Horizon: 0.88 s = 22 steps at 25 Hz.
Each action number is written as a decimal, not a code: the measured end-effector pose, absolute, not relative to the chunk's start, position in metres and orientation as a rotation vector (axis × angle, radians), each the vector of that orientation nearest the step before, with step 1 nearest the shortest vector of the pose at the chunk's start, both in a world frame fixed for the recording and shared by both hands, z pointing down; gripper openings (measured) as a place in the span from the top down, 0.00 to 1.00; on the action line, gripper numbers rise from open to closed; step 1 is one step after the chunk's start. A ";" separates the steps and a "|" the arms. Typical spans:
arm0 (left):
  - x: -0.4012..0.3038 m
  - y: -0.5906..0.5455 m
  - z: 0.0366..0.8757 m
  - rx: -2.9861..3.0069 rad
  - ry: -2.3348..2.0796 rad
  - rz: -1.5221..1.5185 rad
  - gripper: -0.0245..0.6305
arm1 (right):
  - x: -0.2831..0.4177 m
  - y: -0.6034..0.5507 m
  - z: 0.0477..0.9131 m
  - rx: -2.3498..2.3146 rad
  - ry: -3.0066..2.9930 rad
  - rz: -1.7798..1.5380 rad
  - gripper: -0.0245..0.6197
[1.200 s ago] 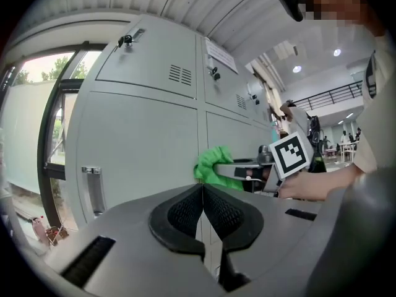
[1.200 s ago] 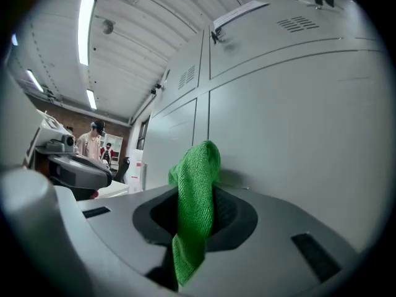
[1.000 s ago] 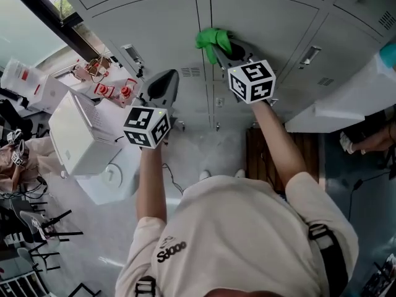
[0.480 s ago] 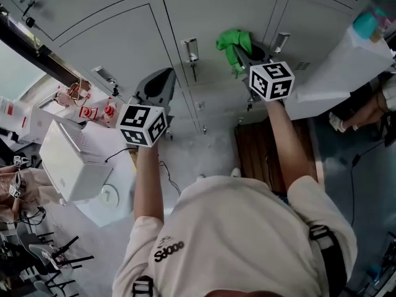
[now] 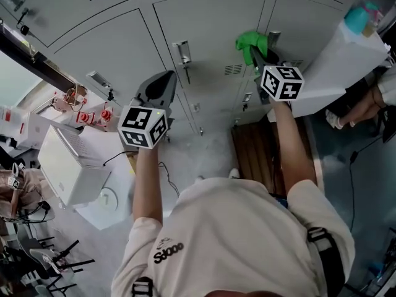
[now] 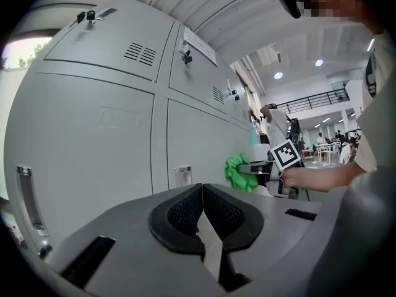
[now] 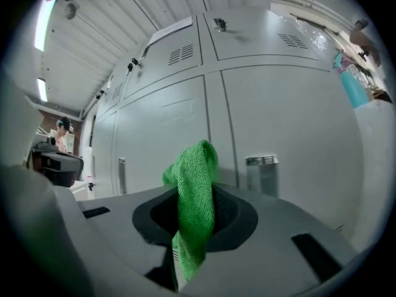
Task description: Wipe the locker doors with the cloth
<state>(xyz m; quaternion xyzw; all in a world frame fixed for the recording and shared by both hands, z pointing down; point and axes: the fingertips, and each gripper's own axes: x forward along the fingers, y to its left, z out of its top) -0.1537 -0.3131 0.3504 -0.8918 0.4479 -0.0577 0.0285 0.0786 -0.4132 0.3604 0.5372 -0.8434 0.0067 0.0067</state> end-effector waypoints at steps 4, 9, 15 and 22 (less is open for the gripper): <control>-0.181 -0.302 0.353 -2.719 1.469 -0.188 0.93 | 0.005 -0.398 0.353 1.427 -2.814 -0.090 0.88; -0.214 -0.285 0.359 -2.678 1.585 -0.187 0.93 | -0.109 -0.378 0.375 1.060 -2.906 -0.102 0.87; -0.242 -0.275 0.362 -2.645 1.680 -0.170 0.93 | -0.157 -0.389 0.400 1.016 -2.865 0.046 0.87; -0.229 -0.285 0.359 -2.690 1.633 -0.121 0.93 | -0.102 -0.405 0.393 1.157 -2.832 0.102 0.87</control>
